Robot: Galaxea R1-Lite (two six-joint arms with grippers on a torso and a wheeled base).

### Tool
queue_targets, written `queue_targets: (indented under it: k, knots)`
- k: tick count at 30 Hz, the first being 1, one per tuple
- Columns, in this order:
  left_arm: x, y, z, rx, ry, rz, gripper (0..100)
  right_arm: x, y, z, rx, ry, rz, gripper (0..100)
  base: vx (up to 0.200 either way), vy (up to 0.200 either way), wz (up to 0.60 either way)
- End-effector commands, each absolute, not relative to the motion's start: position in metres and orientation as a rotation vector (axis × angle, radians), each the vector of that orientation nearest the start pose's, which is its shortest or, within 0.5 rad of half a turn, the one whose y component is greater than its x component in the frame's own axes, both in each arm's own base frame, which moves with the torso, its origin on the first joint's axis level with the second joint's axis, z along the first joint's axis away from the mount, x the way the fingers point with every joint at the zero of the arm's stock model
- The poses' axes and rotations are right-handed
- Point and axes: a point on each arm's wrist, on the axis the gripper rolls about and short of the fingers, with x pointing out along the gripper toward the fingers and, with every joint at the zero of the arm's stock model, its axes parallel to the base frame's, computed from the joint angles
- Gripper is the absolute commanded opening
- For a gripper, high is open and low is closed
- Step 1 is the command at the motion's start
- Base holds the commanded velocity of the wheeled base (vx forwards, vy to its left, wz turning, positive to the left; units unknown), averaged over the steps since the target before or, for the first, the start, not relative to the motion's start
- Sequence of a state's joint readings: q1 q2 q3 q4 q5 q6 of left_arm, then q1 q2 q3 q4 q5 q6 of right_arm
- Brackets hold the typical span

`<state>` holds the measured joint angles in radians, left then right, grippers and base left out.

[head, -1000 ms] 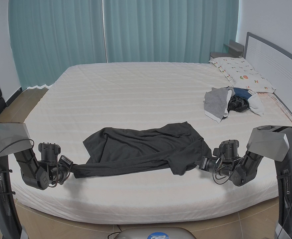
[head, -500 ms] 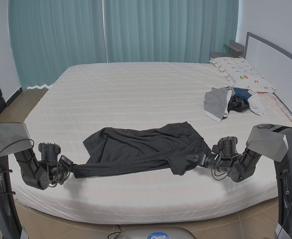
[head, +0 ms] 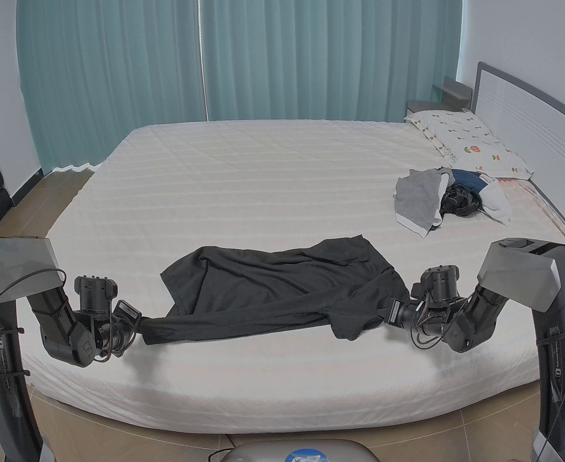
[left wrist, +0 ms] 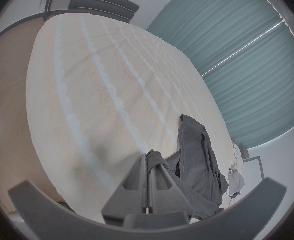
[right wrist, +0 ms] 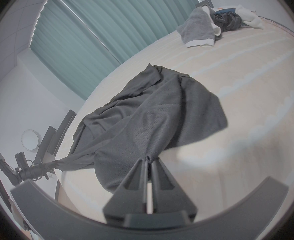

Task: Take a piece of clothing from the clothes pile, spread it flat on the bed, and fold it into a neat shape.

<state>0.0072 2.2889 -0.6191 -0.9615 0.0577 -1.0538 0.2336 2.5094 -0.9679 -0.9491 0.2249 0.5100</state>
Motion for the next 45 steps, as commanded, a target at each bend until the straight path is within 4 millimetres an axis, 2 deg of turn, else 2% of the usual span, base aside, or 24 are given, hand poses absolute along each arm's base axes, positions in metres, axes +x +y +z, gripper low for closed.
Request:
queue_targets:
  k: [1,4,5,8,13,18,30,35,45]
  knots:
    - [0.332,0.004,-0.022,-0.990,0.610,0.429,0,0.375,0.072,-0.025,0.508,0.696,0.248,0,0.000,0.000,0.00]
    - [0.328,0.003,-0.022,-0.983,0.618,0.428,0,0.362,0.058,-0.013,0.524,0.699,0.238,0,0.000,0.000,0.00]
    - [0.325,0.003,-0.023,-0.975,0.632,0.425,0,0.353,0.051,-0.007,0.538,0.709,0.243,0,0.000,0.000,0.00]
    - [0.319,0.003,-0.022,-0.944,0.648,0.421,0,0.338,0.043,0.001,0.554,0.725,0.254,0,0.000,0.000,0.00]
    - [0.299,-0.002,-0.013,-0.824,0.693,0.375,0,0.318,0.029,0.006,0.558,0.751,0.218,0,0.000,0.000,0.00]
    - [0.279,-0.009,-0.012,-0.666,0.762,0.318,0,0.302,0.021,0.012,0.536,0.765,0.204,0,0.000,0.000,0.00]
    - [0.257,-0.014,-0.016,-0.493,0.956,0.304,0,0.271,0.013,0.000,0.441,0.931,0.174,0,0.000,0.000,0.00]
    - [0.246,-0.013,-0.020,-0.424,1.056,0.305,0,0.265,0.015,-0.009,0.415,0.980,0.178,0,0.000,0.000,0.00]
    - [0.238,-0.018,-0.026,-0.346,1.129,0.346,0,0.256,0.016,-0.028,0.342,1.065,0.162,0,0.000,0.000,0.00]
